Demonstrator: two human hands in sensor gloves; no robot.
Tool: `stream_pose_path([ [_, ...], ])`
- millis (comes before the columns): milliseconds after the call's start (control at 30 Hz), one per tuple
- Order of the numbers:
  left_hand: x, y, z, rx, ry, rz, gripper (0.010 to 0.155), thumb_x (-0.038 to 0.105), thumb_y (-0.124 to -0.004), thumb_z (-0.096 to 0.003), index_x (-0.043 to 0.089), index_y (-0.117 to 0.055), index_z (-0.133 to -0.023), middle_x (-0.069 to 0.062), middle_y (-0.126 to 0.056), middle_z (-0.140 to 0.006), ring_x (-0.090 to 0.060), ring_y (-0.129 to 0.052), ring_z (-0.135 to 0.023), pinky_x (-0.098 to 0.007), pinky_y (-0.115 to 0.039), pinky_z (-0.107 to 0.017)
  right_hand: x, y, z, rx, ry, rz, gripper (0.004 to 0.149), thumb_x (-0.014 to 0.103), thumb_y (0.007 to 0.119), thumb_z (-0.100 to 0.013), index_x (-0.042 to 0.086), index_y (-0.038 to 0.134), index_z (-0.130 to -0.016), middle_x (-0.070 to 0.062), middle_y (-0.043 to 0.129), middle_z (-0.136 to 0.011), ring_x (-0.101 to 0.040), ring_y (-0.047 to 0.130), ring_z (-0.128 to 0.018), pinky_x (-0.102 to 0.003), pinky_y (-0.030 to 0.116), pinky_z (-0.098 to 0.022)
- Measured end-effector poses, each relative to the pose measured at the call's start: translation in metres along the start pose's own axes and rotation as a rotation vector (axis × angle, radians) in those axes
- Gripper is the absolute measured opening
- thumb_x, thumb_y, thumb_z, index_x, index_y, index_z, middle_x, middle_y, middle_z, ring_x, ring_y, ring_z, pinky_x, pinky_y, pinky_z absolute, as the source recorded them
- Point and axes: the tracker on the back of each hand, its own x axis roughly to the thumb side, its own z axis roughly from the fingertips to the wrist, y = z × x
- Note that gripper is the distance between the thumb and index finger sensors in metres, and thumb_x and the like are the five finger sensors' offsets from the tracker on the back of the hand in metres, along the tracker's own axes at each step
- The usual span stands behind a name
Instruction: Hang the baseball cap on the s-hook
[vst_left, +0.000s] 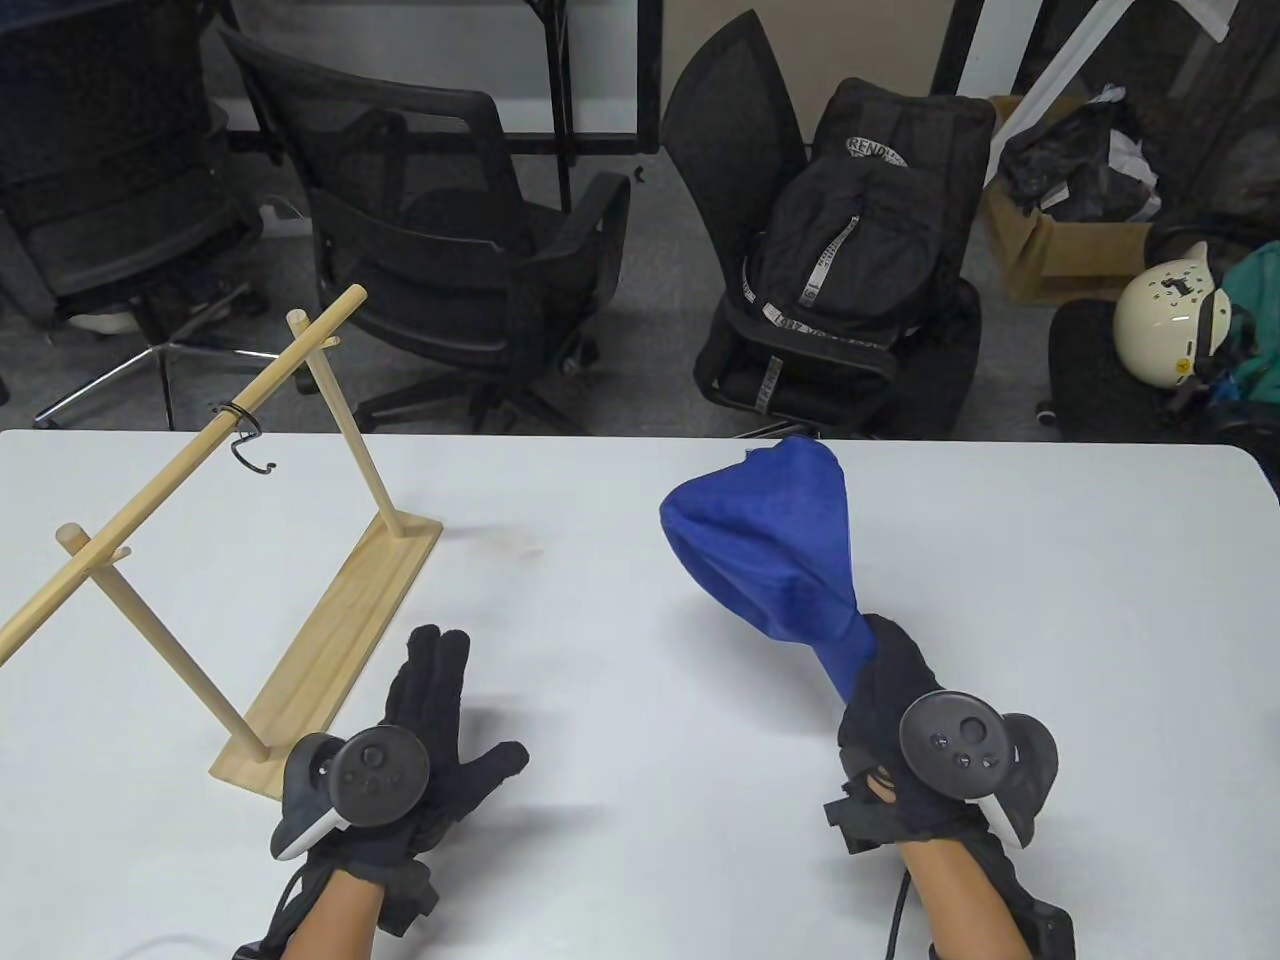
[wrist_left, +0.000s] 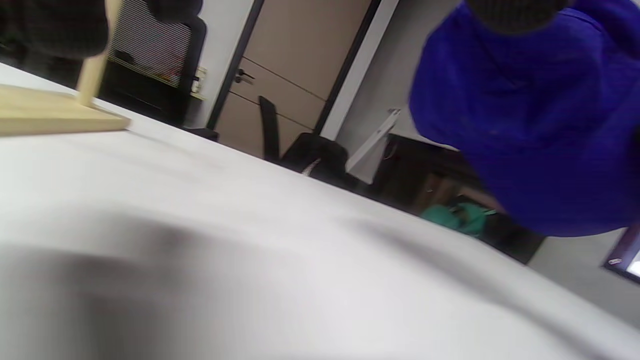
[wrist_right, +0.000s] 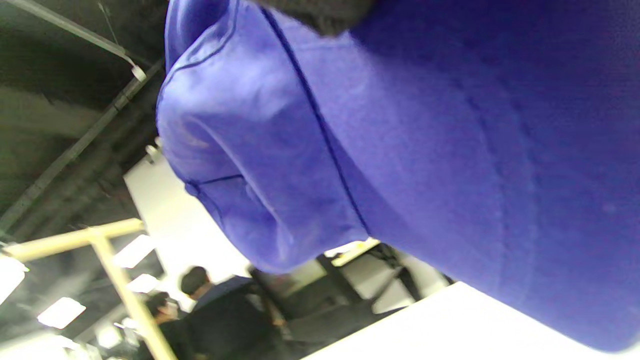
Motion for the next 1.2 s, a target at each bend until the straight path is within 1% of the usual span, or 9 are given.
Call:
stream_pose_path([
  [133,0.008,-0.007,-0.002,0.009,-0.099,0.148,0.112,0.07,-0.066,-0.0567,0.0,-0.005,-0.121,-0.044,-0.014,-0.126,-0.071,-0.043,-0.112,-0.084,-0.068,-0.062,0.002,0.014,0.007,0.01,-0.03,-0.229,0.046,0.006,0.064,-0.047,-0.012,0.063,-0.089,-0.034,0.083,-0.073,-0.044,0.1,-0.051,-0.057,0.09,-0.034],
  [267,0.017,-0.017,-0.006,0.042,-0.172,0.312,0.113,0.065,-0.069,-0.0571,-0.006,-0.007,-0.119,-0.047,-0.021,-0.126,-0.067,-0.048,-0.112,-0.077,-0.07,-0.065,0.003,0.03,0.012,0.057,-0.058,-0.398,0.045,0.006,0.064,-0.047,-0.012,0.063,-0.089,-0.034,0.083,-0.073,-0.043,0.1,-0.051,-0.057,0.09,-0.034],
  [467,0.021,-0.036,-0.012,0.051,-0.143,0.462,0.108,0.057,-0.075,-0.0571,-0.014,-0.022,-0.118,-0.042,-0.045,-0.125,-0.061,-0.065,-0.108,-0.067,-0.079,-0.065,-0.002,0.063,0.02,0.191,-0.104,-0.648,0.045,0.007,0.063,-0.047,-0.011,0.062,-0.089,-0.033,0.082,-0.074,-0.043,0.098,-0.052,-0.057,0.088,-0.035],
  [567,0.022,-0.044,-0.016,0.015,-0.128,0.564,0.106,0.054,-0.076,-0.0572,-0.014,-0.022,-0.118,-0.041,-0.047,-0.124,-0.061,-0.065,-0.108,-0.066,-0.078,-0.066,-0.005,0.078,0.023,0.258,-0.084,-0.757,0.045,0.007,0.062,-0.047,-0.011,0.063,-0.088,-0.033,0.082,-0.073,-0.043,0.098,-0.051,-0.057,0.088,-0.035],
  [667,0.022,-0.05,-0.018,-0.006,-0.117,0.614,0.105,0.052,-0.077,-0.0571,-0.014,-0.022,-0.117,-0.041,-0.048,-0.123,-0.06,-0.067,-0.107,-0.064,-0.078,-0.066,-0.009,0.088,0.025,0.3,-0.077,-0.804,0.045,0.007,0.062,-0.047,-0.011,0.063,-0.088,-0.033,0.082,-0.074,-0.042,0.098,-0.051,-0.057,0.088,-0.036],
  [800,0.019,-0.057,-0.019,-0.042,-0.107,0.71,0.101,0.047,-0.078,-0.0571,-0.014,-0.024,-0.118,-0.035,-0.057,-0.12,-0.057,-0.073,-0.105,-0.064,-0.077,-0.067,-0.016,0.104,0.028,0.369,-0.039,-0.895,0.045,0.007,0.062,-0.048,-0.01,0.062,-0.089,-0.033,0.081,-0.074,-0.042,0.097,-0.052,-0.057,0.087,-0.036],
  [933,0.018,-0.059,-0.021,-0.048,-0.096,0.717,0.09,0.041,-0.079,-0.0575,-0.011,-0.035,-0.117,-0.024,-0.072,-0.112,-0.045,-0.089,-0.098,-0.054,-0.083,-0.067,-0.021,0.119,0.032,0.413,-0.007,-0.952,0.045,0.008,0.061,-0.048,-0.01,0.061,-0.089,-0.033,0.081,-0.075,-0.042,0.097,-0.053,-0.057,0.087,-0.037],
  [1033,0.014,-0.059,-0.021,-0.018,-0.053,0.741,0.075,0.035,-0.08,-0.0579,-0.004,-0.049,-0.114,-0.015,-0.083,-0.101,-0.036,-0.099,-0.089,-0.049,-0.089,-0.062,-0.026,0.127,0.034,0.421,0.034,-1.0,0.045,0.007,0.061,-0.049,-0.01,0.059,-0.09,-0.034,0.079,-0.076,-0.043,0.095,-0.055,-0.058,0.086,-0.039],
  [1200,0.011,-0.058,-0.021,-0.032,-0.046,0.751,0.055,0.027,-0.079,-0.0579,0.006,-0.062,-0.106,-0.009,-0.091,-0.092,-0.03,-0.106,-0.079,-0.046,-0.094,-0.057,-0.03,0.136,0.036,0.436,0.066,-0.946,0.052,0.009,0.061,-0.05,-0.013,0.051,-0.097,-0.037,0.073,-0.082,-0.048,0.092,-0.062,-0.06,0.083,-0.043],
])
